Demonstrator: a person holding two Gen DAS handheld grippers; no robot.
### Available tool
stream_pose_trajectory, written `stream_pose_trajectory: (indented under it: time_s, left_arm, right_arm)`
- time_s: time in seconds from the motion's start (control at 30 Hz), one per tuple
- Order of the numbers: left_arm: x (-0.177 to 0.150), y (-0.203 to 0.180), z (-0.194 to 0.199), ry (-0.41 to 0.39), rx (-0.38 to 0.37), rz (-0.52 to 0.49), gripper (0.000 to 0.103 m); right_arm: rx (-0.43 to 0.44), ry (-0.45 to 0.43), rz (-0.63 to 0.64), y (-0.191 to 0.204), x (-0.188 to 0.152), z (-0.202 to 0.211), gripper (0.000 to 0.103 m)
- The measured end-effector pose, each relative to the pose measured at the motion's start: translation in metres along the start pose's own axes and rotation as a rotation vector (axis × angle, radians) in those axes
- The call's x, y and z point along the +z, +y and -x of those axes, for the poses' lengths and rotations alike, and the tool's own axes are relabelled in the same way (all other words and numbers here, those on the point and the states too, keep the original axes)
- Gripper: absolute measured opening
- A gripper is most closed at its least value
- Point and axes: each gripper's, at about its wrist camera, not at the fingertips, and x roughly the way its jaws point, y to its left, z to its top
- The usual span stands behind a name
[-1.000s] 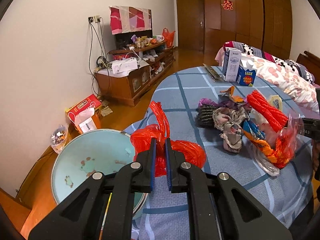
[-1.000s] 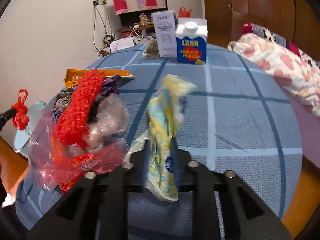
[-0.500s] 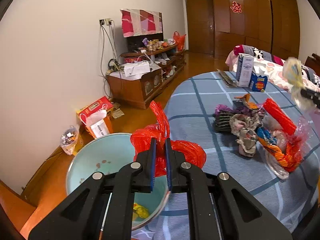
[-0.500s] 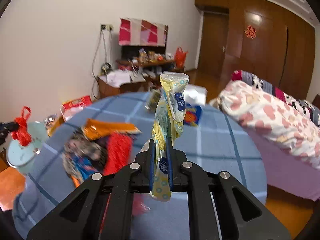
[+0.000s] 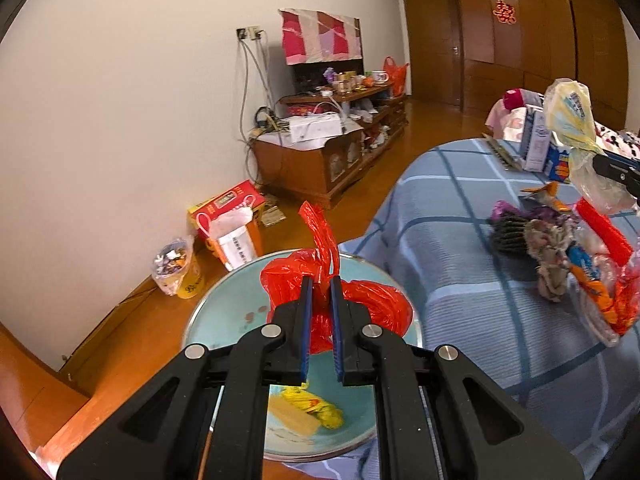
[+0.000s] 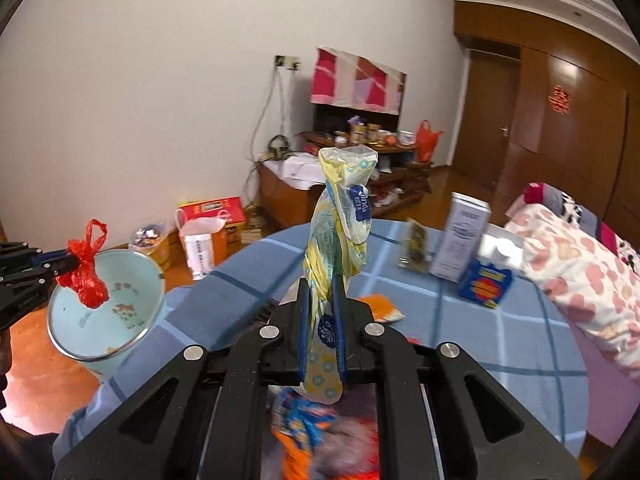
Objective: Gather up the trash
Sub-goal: 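Carry the red bag and pale wrapper over the basin with both tools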
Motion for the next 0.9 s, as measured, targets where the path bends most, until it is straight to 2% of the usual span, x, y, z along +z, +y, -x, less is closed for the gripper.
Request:
stream_pose_trajectory:
  time_s: [0.43, 0.9]
  left_arm:
    - [-0.006, 0.021, 0.001, 0.005, 0.059, 0.016, 0.008]
    - [-0.012, 0.046, 0.001, 0.018, 0.136, 0.022, 0.009]
  right_arm:
    - [0.106, 0.005, 0.081, 0.053, 0.005, -0.039, 0.012]
    - [0.184, 0.022, 0.125, 0.091, 0.003, -0.058, 0.012]
